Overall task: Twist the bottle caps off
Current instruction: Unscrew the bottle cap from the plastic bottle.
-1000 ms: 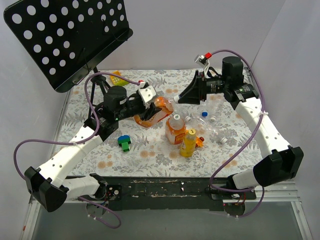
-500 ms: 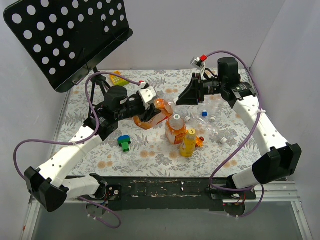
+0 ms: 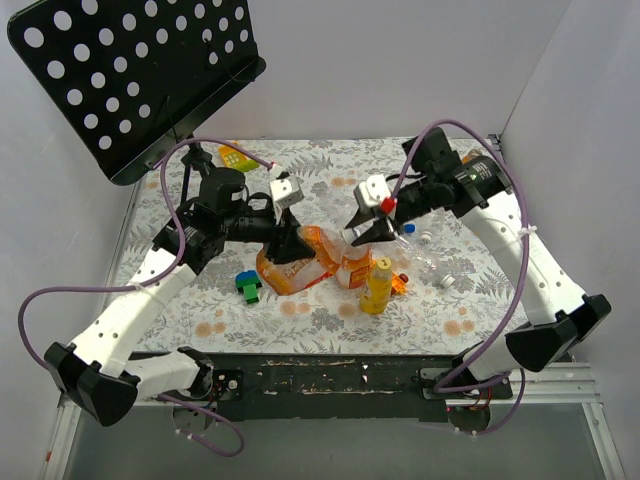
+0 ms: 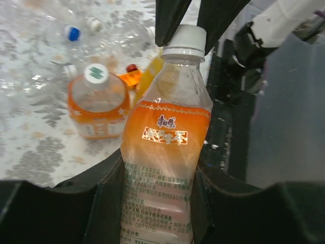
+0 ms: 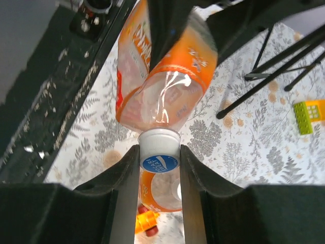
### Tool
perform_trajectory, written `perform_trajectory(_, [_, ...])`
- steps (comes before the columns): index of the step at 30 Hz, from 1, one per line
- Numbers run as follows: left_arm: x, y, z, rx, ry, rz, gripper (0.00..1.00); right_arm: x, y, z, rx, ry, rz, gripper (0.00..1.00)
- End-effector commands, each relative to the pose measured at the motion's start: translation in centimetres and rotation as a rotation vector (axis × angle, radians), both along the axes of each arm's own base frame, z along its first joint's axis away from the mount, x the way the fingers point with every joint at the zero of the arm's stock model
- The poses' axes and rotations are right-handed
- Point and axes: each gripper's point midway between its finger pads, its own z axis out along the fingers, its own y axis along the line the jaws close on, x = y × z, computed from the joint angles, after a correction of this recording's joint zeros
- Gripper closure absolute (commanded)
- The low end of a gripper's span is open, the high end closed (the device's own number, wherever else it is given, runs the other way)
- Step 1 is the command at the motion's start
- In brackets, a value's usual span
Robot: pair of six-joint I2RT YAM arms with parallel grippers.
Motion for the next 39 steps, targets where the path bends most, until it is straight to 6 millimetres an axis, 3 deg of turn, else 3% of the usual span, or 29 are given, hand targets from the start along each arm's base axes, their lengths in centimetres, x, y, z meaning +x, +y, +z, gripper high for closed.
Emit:
perform_trajectory(1, [-4.6, -0.6, 2.2, -0.115, 0.100, -0.215, 1.00, -2.9, 0.2, -2.4, -0.061, -0.243, 0.213, 0.99])
perform_trajectory(8, [-4.0, 0.0, 2.6, -0.132, -0.015, -0.163, 1.00, -3.1, 1.1, -1.4, -0.013, -0.119, 0.150, 0.99])
perform_trajectory(16, [-3.5, 0.5, 0.8, -0.105, -0.039, -0.120, 1.00, -3.5, 1.1, -0.5, 0.049, 0.023, 0.104, 0.95])
perform_trajectory(18, [-3.4, 0.5, 0.3, -0.098, -0.033, -0.113, 1.00, -3.4, 1.1, -0.2, 0.062, 0.059, 0.080, 0.88])
perform_trajectory(22, [-3.2, 0.7, -0.2, -0.090, -0.042, -0.098, 1.00, -2.9, 0.6, 0.6, 0.080, 0.119, 0.014, 0.59])
perform_trajectory(28, [-3.7, 1.1, -0.7, -0.097, -0.061, -0.093, 1.00, -2.5, -1.7, 2.7, 0.146, 0.158, -0.071, 0.28])
perform_trajectory(34, [-3.7, 1.5, -0.1, -0.117, -0.108, -0.057, 1.00, -2.4, -4.2, 3.0, 0.184, 0.111, -0.142, 0.23])
perform_trajectory(39, [-3.1, 1.8, 0.5, -0.128, -0.149, -0.021, 1.00, -2.3, -5.1, 3.7, 0.230, 0.142, -0.177, 0.20])
